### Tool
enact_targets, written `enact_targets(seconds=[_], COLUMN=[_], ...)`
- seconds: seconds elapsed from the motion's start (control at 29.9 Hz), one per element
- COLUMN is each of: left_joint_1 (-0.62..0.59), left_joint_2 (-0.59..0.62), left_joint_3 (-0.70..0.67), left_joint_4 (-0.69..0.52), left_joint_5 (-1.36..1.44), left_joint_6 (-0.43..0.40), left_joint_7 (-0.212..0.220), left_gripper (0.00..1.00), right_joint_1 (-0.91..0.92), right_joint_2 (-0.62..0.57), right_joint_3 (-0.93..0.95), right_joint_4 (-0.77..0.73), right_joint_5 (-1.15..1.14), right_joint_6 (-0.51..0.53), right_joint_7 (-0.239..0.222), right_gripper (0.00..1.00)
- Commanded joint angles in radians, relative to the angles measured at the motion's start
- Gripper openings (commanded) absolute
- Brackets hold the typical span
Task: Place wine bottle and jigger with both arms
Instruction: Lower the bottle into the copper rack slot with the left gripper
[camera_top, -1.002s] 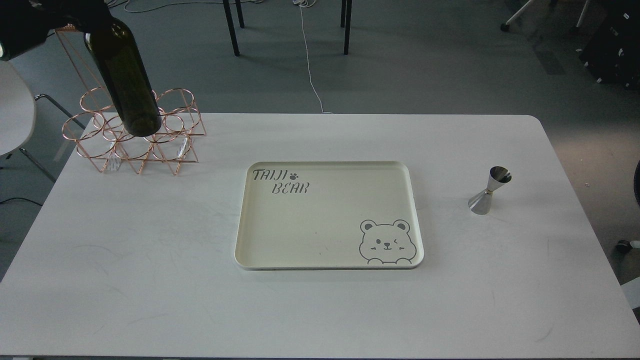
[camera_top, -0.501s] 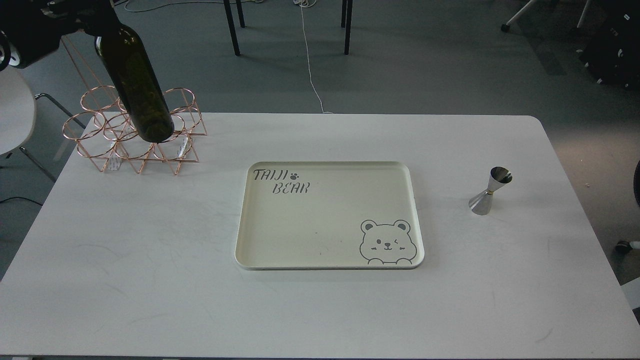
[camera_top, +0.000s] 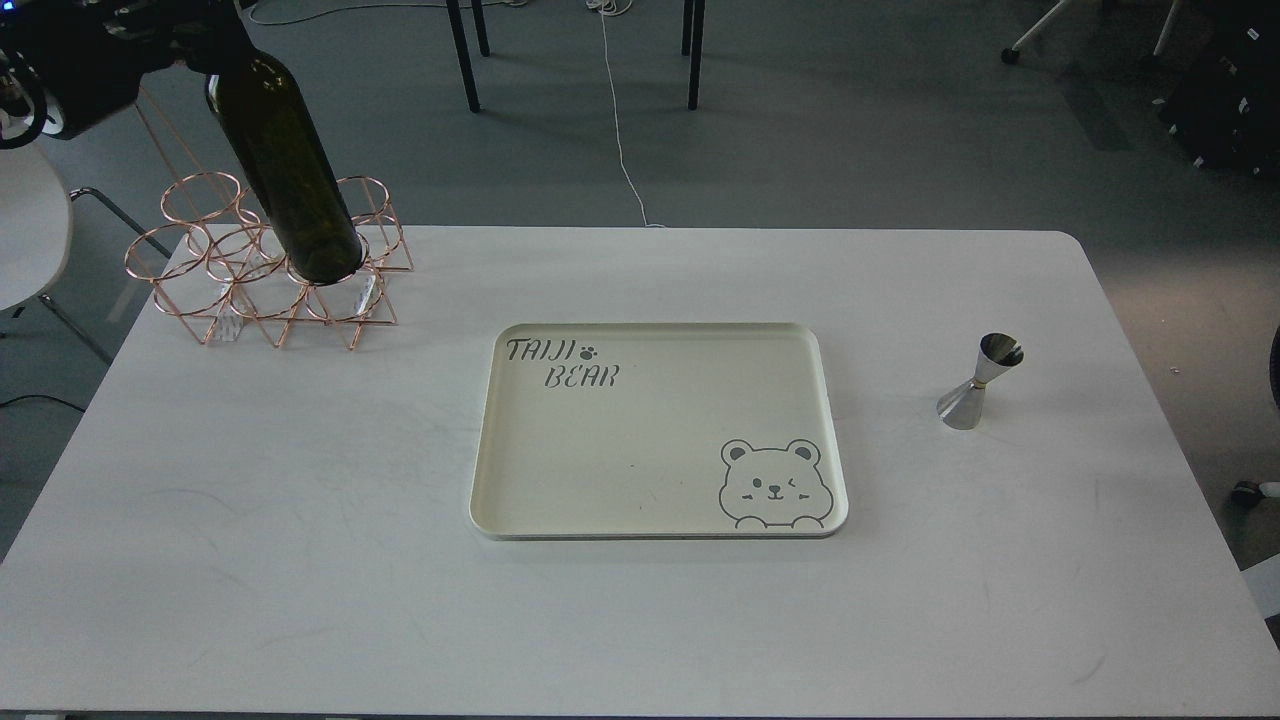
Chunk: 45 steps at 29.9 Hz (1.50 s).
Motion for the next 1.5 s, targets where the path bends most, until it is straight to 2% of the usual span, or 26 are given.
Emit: enact_targets(seconds=[0.0,0.6,0.8,1.07,1.27,1.37,1.47], left_joint_1=[-0.001,0.051,0.092,0.123,0.132,0.132,0.132], left_joint_2=[-0.004,-0.021,-0.068,-0.073,-0.09,-0.09,-0.09], left_joint_3=[0.002,0.004,0.004,0.004,0.002,0.002,0.002], left_joint_4=[0.009,0.027,0.073,0.09,0.092,0.092,0.092], left_joint_5=[0.003,0.001,0.001,0.0,-0.002,-0.002,-0.002], left_joint_6=[0.006,0.02,0.051,0.052,0.057,0.058,0.058], left_joint_7=[0.0,0.0,-0.002,-0.003,-0.003,-0.003,-0.002], left_gripper=[0.14,0.18,0.23,0.29,0.46,0.65,0.66], right_joint_1=[0.0,-0.001,-0.003,-0.001,-0.001,-0.001,-0.001], right_joint_2=[-0.002,-0.006,-0.006,-0.006,-0.006,-0.006,-0.006], right_joint_3=[0.0,0.001,0.001,0.003,0.001,0.001,0.001], right_joint_4=[-0.001,-0.003,-0.003,-0.003,-0.003,-0.003,-0.003], right_joint_5=[0.0,0.0,0.0,0.0,0.0,0.0,0.0], right_joint_6=[0.001,0.02,0.018,0.018,0.018,0.02,0.018], right_joint_7=[0.0,0.0,0.0,0.0,0.0,0.0,0.0], right_gripper=[0.98,0.98,0.98,0.98,0.98,0.98,0.98])
